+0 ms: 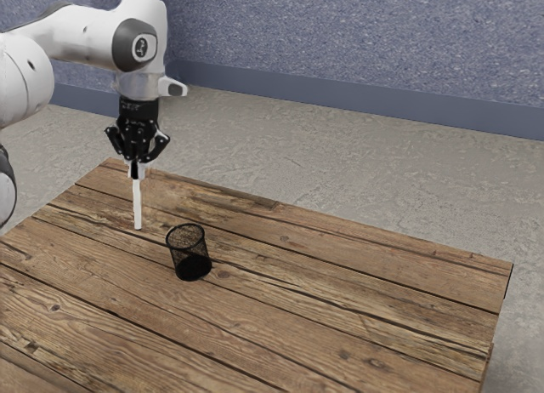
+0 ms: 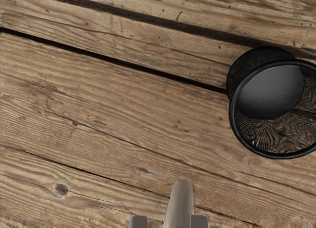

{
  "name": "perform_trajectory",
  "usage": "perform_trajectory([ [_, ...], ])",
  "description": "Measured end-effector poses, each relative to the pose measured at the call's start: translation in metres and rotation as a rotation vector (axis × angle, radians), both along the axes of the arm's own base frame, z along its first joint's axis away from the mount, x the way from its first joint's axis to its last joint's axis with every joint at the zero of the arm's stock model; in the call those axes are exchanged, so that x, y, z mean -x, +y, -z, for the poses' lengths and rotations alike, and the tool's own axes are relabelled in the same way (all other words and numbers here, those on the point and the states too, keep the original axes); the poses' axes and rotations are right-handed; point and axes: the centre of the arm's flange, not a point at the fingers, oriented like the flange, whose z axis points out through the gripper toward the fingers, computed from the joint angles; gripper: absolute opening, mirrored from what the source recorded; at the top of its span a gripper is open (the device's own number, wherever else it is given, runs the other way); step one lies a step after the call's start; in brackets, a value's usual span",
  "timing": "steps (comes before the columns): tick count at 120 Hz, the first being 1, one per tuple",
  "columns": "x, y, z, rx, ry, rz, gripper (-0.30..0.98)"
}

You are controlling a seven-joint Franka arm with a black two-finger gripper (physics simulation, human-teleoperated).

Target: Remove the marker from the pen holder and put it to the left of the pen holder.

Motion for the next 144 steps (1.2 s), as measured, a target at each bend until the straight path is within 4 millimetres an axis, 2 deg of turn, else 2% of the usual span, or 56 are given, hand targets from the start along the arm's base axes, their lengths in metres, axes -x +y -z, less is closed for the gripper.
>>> perform_trajectory([
  [13, 0.013, 0.009, 0.035, -0.038, 0.188, -0.029, -0.1],
  [29, 0.018, 0.011, 0.099, -0.054, 0.391, -0.054, -0.1],
  [38, 0.022, 0.02, 0.131, -0.055, 0.477, -0.077, -0.1],
  [54, 0.028, 0.036, 0.159, -0.051, 0.554, -0.114, -0.1],
  [69, 0.015, 0.049, 0.161, -0.056, 0.538, -0.136, -0.1],
  [87, 0.011, 0.055, 0.164, -0.054, 0.539, -0.148, -0.09],
  [110, 0.013, 0.059, 0.173, -0.04, 0.545, -0.161, 0.33],
  [131, 0.011, 0.061, 0.171, -0.031, 0.524, -0.167, 0.53],
  [137, 0.008, 0.058, 0.155, -0.024, 0.476, -0.159, 0.56],
  [141, 0.006, 0.044, 0.126, -0.006, 0.414, -0.131, 0.58],
  [144, 0.006, 0.027, 0.093, 0.016, 0.35, -0.102, 0.59],
])
